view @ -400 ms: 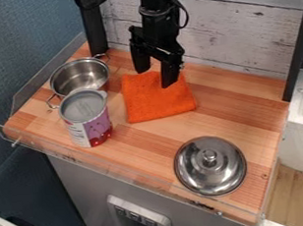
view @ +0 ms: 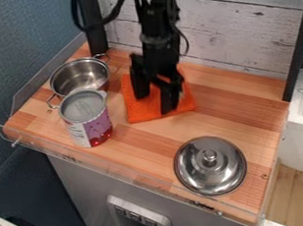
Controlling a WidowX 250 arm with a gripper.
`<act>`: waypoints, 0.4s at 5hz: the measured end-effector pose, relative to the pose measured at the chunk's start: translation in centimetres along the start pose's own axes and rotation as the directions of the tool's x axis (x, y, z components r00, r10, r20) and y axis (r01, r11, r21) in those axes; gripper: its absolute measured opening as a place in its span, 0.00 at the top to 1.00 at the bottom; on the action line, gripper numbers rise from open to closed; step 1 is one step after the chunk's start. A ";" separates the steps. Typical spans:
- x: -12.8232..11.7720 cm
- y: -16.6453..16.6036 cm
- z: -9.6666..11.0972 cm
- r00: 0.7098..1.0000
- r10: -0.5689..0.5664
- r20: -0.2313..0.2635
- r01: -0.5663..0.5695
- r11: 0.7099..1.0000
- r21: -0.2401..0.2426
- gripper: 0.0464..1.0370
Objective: Covered the pot in the left side with a pot lid
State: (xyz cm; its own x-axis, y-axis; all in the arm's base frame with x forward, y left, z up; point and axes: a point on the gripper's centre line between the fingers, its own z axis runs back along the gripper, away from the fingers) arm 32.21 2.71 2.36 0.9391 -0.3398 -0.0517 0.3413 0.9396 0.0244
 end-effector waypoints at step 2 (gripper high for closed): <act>-3.2 -5.8 0.9 0.987 -0.146 0.072 0.145 0.989 0.025 0.04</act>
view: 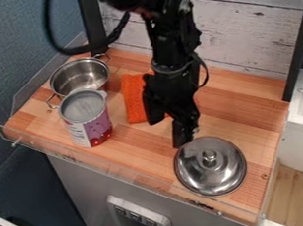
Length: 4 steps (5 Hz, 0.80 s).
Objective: Covered the pot in the left side with a pot lid
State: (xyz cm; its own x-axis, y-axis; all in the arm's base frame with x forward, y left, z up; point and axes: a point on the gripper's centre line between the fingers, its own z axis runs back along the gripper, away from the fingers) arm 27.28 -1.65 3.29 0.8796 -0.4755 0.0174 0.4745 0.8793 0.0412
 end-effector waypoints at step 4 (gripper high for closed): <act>1.1 -5.5 -0.8 0.990 -0.128 0.062 0.130 0.991 -0.035 0.04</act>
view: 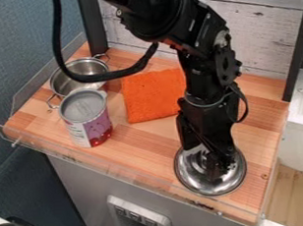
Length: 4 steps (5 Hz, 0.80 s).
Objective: Covered the pot in the left side with a pot lid
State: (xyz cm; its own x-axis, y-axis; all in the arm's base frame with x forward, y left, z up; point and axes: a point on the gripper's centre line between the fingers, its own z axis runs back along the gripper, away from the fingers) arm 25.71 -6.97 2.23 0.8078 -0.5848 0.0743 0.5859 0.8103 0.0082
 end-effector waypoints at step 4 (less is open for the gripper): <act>1.7 1.3 -1.6 1.000 0.007 -0.014 -0.007 0.998 0.058 0.78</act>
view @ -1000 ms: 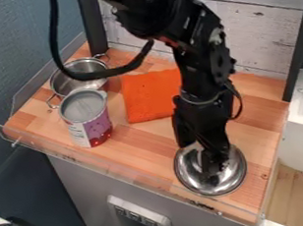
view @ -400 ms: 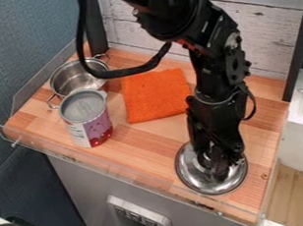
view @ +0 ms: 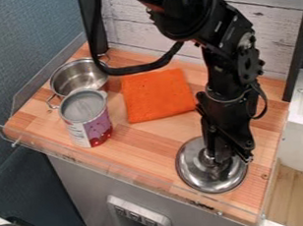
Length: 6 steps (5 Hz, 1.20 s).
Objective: Covered the pot in the left side with a pot lid
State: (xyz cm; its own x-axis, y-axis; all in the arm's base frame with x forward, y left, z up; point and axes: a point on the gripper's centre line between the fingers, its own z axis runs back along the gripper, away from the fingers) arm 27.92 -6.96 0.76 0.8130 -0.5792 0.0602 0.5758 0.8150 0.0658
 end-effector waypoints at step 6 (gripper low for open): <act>-2.0 14.8 6.4 0.892 0.442 0.098 -0.445 0.896 0.008 0.78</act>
State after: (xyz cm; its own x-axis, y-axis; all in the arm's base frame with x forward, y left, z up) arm 34.29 6.12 7.98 0.9708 -0.1583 0.1803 0.1536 0.9873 0.0401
